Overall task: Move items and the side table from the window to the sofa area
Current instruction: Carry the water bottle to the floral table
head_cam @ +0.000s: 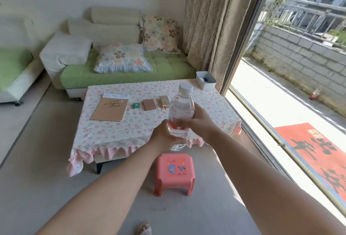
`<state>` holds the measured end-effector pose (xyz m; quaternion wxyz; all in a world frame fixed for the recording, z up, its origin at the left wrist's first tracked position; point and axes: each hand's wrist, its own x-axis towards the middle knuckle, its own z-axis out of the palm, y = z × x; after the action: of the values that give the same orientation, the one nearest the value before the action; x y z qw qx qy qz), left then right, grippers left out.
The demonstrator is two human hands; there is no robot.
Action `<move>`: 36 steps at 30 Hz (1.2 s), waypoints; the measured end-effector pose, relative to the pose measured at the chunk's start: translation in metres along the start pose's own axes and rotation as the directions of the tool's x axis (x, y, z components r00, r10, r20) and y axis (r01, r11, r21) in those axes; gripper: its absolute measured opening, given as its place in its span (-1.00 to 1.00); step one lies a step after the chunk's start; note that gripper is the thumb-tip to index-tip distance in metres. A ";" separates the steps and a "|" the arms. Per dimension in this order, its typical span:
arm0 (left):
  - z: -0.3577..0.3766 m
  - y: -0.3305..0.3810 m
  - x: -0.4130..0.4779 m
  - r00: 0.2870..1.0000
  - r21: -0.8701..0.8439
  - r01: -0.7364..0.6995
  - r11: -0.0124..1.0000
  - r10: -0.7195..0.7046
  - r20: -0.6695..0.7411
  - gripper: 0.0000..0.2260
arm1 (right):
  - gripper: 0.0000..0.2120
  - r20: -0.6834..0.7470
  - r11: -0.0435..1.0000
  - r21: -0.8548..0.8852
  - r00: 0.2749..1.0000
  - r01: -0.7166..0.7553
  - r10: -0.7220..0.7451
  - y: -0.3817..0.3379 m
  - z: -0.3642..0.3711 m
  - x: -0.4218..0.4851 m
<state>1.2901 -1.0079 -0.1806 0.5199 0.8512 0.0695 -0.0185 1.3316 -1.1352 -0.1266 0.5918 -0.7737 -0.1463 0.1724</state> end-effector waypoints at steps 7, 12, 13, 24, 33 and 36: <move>-0.033 -0.008 0.121 1.000 -0.008 0.016 1.000 -0.016 -0.005 -0.58 | -0.39 0.007 1.000 -0.010 1.000 -0.009 0.009 -0.005 -0.009 0.126; -0.054 -0.010 0.199 0.999 0.008 0.055 0.998 -0.055 -0.003 -0.46 | -0.40 -0.012 1.000 0.025 1.000 -0.007 0.008 -0.012 -0.021 0.200; -0.055 -0.011 0.209 0.999 0.010 0.053 0.999 -0.053 0.008 -0.53 | -0.40 -0.009 1.000 0.016 1.000 -0.016 0.016 -0.012 -0.022 0.211; -0.060 -0.027 0.355 0.994 0.013 0.108 0.994 -0.108 -0.024 -0.49 | -0.33 0.028 1.000 -0.004 0.999 -0.025 0.025 0.011 -0.056 0.359; -0.060 -0.029 0.461 0.981 0.050 0.184 0.982 -0.181 -0.063 -0.47 | -0.34 0.103 0.999 -0.006 0.994 -0.043 0.043 0.024 -0.091 0.467; -0.059 -0.035 0.487 0.978 0.072 0.207 0.976 -0.203 -0.058 -0.49 | -0.30 0.113 0.999 -0.017 0.992 -0.050 0.051 0.033 -0.096 0.492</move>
<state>1.7648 -0.8915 -0.2347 0.4798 0.8593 0.1690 -0.0533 1.8163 -1.0151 -0.1811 0.5723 -0.7705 -0.1612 0.2298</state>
